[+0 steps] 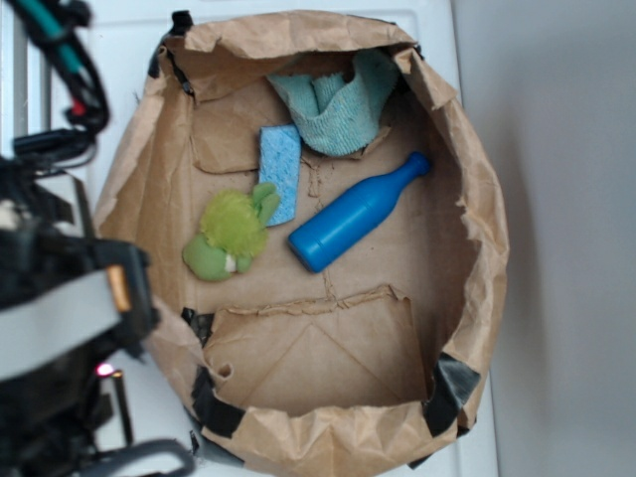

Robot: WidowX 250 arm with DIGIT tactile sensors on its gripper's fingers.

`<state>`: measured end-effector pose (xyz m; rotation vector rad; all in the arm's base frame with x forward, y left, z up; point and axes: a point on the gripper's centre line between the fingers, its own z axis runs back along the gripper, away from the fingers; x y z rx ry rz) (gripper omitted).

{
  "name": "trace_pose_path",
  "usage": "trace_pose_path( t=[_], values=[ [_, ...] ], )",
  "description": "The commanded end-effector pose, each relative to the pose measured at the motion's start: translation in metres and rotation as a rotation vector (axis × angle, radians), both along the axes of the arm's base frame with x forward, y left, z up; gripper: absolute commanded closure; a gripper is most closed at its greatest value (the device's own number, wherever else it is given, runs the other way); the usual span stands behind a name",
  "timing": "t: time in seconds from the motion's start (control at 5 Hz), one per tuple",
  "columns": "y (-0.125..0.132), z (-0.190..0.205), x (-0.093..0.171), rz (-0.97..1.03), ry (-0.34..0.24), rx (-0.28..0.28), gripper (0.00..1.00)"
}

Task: Grab the green animal.

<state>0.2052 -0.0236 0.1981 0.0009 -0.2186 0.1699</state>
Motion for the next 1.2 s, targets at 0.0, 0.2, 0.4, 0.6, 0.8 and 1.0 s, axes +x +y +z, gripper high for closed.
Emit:
trace_pose_path(
  t=[0.0,0.2,0.4,0.6,0.8,1.0],
  values=[
    [0.015,-0.025,0.043,0.051,-0.079,0.020,0.00],
    [0.028,-0.049,0.066,0.011,-0.056,-0.028,0.00],
    [0.041,-0.057,0.072,0.039,-0.055,-0.008,0.00],
    [0.064,-0.056,0.068,0.062,-0.035,0.006,0.00],
    [0.061,-0.072,0.065,0.029,-0.021,0.026,0.00],
    [0.056,-0.092,0.062,0.014,-0.007,0.071,0.00]
  ],
)
